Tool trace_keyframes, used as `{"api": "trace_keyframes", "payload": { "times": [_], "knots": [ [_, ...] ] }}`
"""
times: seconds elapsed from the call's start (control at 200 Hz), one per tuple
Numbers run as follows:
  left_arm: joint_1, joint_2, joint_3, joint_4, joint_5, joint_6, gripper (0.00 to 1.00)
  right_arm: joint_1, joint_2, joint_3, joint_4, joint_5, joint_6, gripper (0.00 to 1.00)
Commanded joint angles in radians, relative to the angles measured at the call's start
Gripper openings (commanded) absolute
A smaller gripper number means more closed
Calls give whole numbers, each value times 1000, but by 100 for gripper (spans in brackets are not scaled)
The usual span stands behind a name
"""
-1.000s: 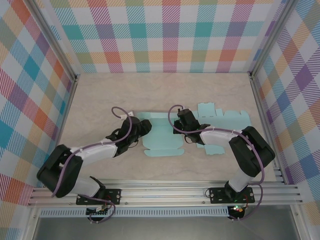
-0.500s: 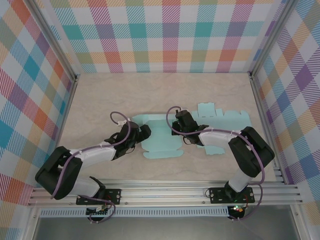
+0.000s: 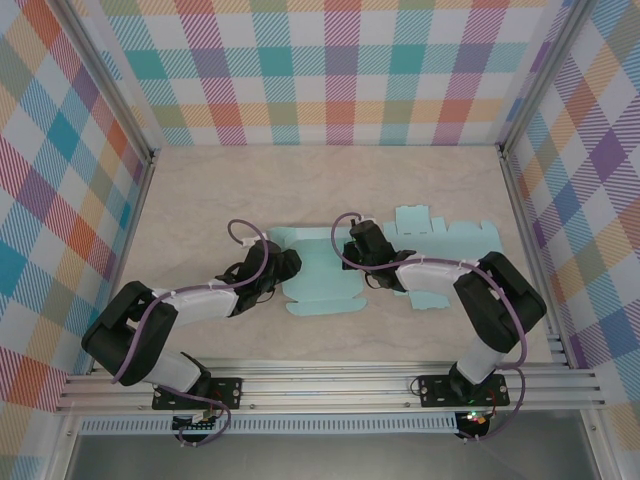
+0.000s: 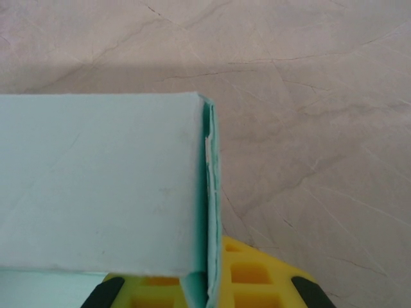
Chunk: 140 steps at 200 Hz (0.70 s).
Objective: Fold the paper box
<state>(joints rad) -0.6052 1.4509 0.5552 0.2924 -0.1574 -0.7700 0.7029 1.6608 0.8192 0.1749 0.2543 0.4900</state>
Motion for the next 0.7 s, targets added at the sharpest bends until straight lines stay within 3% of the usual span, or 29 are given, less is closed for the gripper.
{"api": "trace_keyframes", "payload": {
  "times": [0.0, 0.41, 0.545, 0.695],
  "knots": [
    [6, -25, 22, 41, 12, 13, 52, 15, 26, 1, -12, 3, 2, 0],
    [-11, -56, 20, 81, 9, 103, 41, 24, 27, 5, -22, 16, -3, 0],
    [-13, -13, 32, 108, 30, 94, 30, 33, 29, 8, -22, 16, -1, 0],
    [-18, 52, 55, 149, 51, 75, 28, 44, 38, 20, -28, 16, 1, 0]
  ]
}}
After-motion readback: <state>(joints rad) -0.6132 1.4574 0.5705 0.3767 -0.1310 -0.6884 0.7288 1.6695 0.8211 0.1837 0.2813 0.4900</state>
